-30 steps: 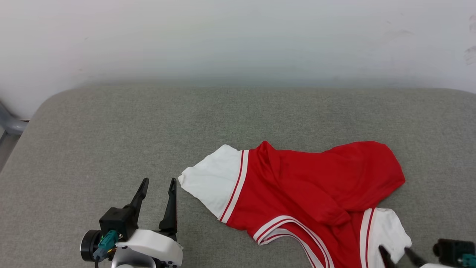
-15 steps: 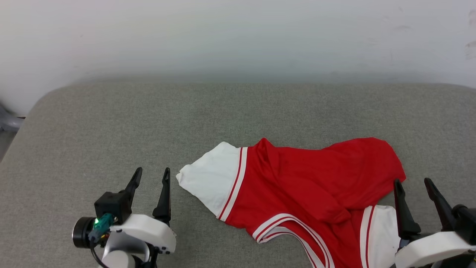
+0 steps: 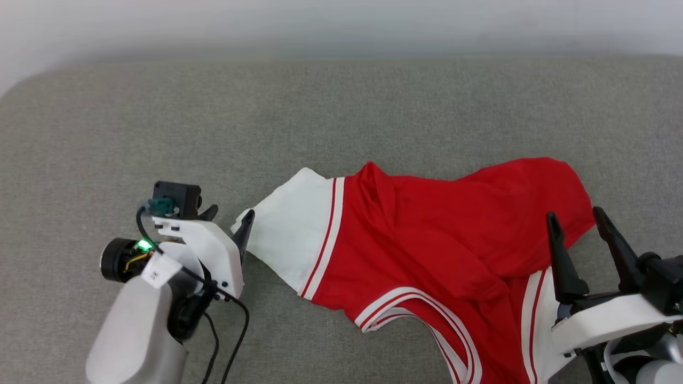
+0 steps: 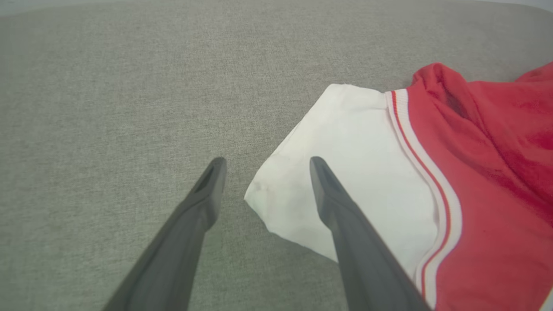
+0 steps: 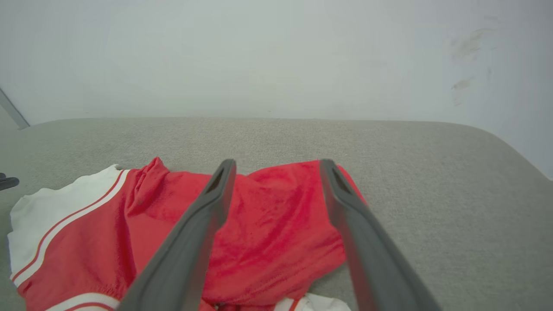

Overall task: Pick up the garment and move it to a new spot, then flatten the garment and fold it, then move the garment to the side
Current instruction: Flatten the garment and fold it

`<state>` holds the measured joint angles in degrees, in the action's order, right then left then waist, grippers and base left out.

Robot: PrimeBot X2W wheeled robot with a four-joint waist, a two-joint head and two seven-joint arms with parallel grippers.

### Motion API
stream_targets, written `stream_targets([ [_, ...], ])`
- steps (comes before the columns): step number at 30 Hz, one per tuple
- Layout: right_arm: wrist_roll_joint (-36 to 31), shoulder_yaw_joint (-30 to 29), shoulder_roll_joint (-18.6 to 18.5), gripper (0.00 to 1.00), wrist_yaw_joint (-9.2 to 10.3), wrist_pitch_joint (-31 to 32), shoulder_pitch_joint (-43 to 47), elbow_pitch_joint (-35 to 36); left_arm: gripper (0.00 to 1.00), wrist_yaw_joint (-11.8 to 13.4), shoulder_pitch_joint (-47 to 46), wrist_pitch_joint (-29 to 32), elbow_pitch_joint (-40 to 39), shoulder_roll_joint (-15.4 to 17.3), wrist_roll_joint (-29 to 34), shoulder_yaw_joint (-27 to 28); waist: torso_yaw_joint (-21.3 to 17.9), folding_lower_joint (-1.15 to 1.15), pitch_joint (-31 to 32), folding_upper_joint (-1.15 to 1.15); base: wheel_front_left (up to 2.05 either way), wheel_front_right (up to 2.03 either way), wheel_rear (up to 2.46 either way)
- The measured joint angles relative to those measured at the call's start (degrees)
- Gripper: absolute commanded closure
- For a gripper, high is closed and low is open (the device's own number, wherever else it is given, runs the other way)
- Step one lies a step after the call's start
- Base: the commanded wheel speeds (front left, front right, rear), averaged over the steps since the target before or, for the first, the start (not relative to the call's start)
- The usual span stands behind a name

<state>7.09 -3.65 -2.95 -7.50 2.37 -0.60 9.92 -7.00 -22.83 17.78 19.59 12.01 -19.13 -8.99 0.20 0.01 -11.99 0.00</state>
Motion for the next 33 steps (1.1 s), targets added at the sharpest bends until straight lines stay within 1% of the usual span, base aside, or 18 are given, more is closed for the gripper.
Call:
stream_targets([
  [2,0.49,0.2,0.01,0.0,-0.01,-0.03,-0.46,-0.14,0.0,-0.08,-1.21,4.37,0.51,1.02,-1.45,-0.71,-0.56,0.0,-1.06,0.0,0.0,0.0,0.0],
  [10,1.74,0.1,0.01,0.0,-0.01,-0.22,-0.97,-1.61,0.0,-0.33,-1.7,17.41,1.18,4.22,-6.12,-3.74,-2.53,0.0,-3.35,0.0,0.0,0.0,0.0],
  [11,2.07,0.15,0.01,0.0,-0.01,0.05,-1.08,-1.96,0.12,-0.33,-1.7,18.35,0.93,4.53,-6.64,-4.1,-2.69,0.0,-3.4,0.0,0.0,0.0,0.0],
  [12,2.4,0.18,0.01,0.0,-0.01,0.18,-1.14,-2.24,0.12,-0.33,-1.68,18.93,0.68,4.78,-7.09,-4.44,-2.81,0.0,-3.42,0.0,0.0,0.0,0.0],
  [13,2.56,0.21,0.01,0.0,-0.01,0.19,-1.2,-2.36,0.52,-0.33,-1.6,19.5,0.52,4.99,-7.4,-5.03,-2.9,0.0,-3.44,0.0,0.0,0.0,0.0],
  [14,2.82,0.25,0.01,0.0,-0.01,0.46,-1.22,-2.56,0.8,-0.33,-1.56,19.82,0.26,5.16,-7.6,-5.46,-2.97,0.0,-3.46,0.0,0.0,0.0,0.0],
  [15,3.01,0.27,0.01,0.0,-0.01,0.64,-1.22,-2.76,1.0,-0.33,-1.46,19.87,0.13,5.21,-8.1,-5.7,-3.03,0.0,-3.48,0.0,0.0,0.0,0.0],
  [20,3.56,0.26,0.01,0.0,-0.01,1.81,-1.29,-3.08,1.0,-0.4,-0.96,19.25,0.15,5.56,-8.9,-6.84,-3.24,-0.01,-3.15,0.0,0.0,0.0,0.0],
  [23,4.02,-0.99,0.02,0.0,-0.01,3.14,-1.3,-3.39,1.0,-0.2,-0.4,16.37,0.21,5.65,-8.36,-6.73,-3.23,0.0,-2.56,0.0,0.0,0.0,0.0],
  [25,4.26,-2.75,0.03,0.0,-0.01,4.93,-1.22,-4.31,1.0,0.52,0.23,13.68,0.11,5.58,-7.75,-6.46,-3.17,0.0,-2.06,0.0,0.0,0.0,0.0],
  [28,4.41,-5.92,0.02,0.0,-0.01,8.86,-0.51,-6.31,1.0,1.79,0.71,8.9,-0.34,5.45,-6.78,-5.45,-2.93,0.0,-1.22,0.0,0.0,0.0,0.0],
  [30,4.59,-7.67,-0.44,0.0,-0.01,12.62,0.21,-8.24,1.0,2.68,1.48,5.84,-0.88,5.38,-6.1,-5.05,-2.69,-0.01,-0.63,0.0,0.0,0.0,0.0],
  [33,5.14,-9.54,-1.77,0.0,0.0,18.92,1.49,-10.5,1.0,3.26,2.4,2.59,-1.71,5.13,-5.79,-4.61,-2.18,-0.01,0.07,0.0,0.0,0.0,0.0],
])
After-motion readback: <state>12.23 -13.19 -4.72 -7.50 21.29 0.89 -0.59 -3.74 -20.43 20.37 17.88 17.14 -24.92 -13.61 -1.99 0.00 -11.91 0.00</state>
